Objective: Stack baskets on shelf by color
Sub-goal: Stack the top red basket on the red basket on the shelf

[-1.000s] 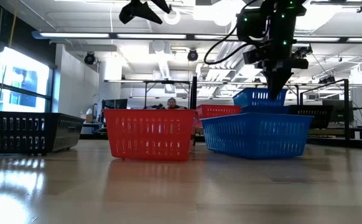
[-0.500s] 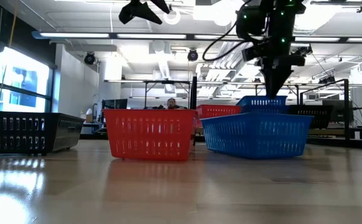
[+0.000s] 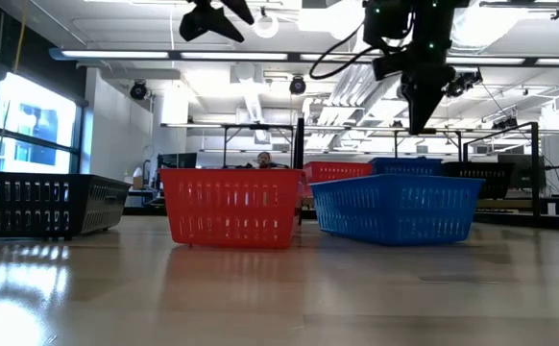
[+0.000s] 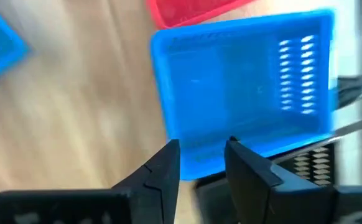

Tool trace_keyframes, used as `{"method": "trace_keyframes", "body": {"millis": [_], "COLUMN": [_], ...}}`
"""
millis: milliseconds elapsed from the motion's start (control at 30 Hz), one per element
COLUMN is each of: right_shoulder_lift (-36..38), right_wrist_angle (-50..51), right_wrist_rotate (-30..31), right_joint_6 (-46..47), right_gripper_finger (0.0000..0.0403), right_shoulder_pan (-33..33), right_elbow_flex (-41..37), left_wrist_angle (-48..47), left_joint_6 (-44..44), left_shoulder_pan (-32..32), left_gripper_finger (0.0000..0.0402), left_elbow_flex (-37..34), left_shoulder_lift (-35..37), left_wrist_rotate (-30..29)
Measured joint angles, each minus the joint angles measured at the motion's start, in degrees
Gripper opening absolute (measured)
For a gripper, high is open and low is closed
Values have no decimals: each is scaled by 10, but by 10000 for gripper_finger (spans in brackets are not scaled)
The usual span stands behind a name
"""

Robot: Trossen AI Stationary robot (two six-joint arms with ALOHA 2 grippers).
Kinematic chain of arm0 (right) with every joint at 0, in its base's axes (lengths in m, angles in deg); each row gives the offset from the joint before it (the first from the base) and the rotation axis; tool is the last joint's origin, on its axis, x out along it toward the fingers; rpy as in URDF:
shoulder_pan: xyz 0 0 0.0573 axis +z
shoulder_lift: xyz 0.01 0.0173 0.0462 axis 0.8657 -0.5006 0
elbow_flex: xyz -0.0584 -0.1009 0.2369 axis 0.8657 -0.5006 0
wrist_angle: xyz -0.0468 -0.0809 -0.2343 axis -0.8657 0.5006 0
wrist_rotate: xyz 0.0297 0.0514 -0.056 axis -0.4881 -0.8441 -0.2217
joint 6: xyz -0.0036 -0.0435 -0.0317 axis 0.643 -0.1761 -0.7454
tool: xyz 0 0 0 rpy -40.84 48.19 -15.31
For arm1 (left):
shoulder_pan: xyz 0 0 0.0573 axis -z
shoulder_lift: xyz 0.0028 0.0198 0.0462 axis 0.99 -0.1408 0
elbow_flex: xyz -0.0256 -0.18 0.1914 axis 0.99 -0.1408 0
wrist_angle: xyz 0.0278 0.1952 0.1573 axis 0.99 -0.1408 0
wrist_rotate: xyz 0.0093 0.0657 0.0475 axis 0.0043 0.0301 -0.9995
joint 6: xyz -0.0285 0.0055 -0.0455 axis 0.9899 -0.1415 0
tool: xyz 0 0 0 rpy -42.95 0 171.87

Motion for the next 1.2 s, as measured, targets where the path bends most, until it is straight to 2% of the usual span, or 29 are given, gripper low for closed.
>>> {"method": "trace_keyframes", "body": {"millis": [267, 533, 767, 867, 1000, 1200], "right_shoulder_lift": [1, 1, 1, 1, 1, 1], "right_wrist_angle": [0, -70, -193, -250, -309, -337], "right_wrist_rotate": [-144, -215, -219, -201, -166, -119], "right_joint_6": [172, 325, 472, 527, 601, 699], "right_gripper_finger": [110, 110, 110, 110, 110, 110], "right_shoulder_pan": [37, 120, 200, 228, 257, 288], "right_elbow_flex": [0, 0, 0, 0, 0, 0], "left_wrist_angle": [-64, -104, -107, -105, -105, -106], "left_joint_6": [-21, -38, -28, -21, 3, 32], "left_shoulder_pan": [11, 55, 97, 114, 135, 155], "left_gripper_finger": [177, 177, 177, 177, 177, 177], "left_elbow_flex": [0, -25, -82, -109, -141, -167], "left_shoulder_lift": [4, 17, 43, 61, 85, 107], "left_wrist_rotate": [2, 0, -2, -4, -37, -66]}}
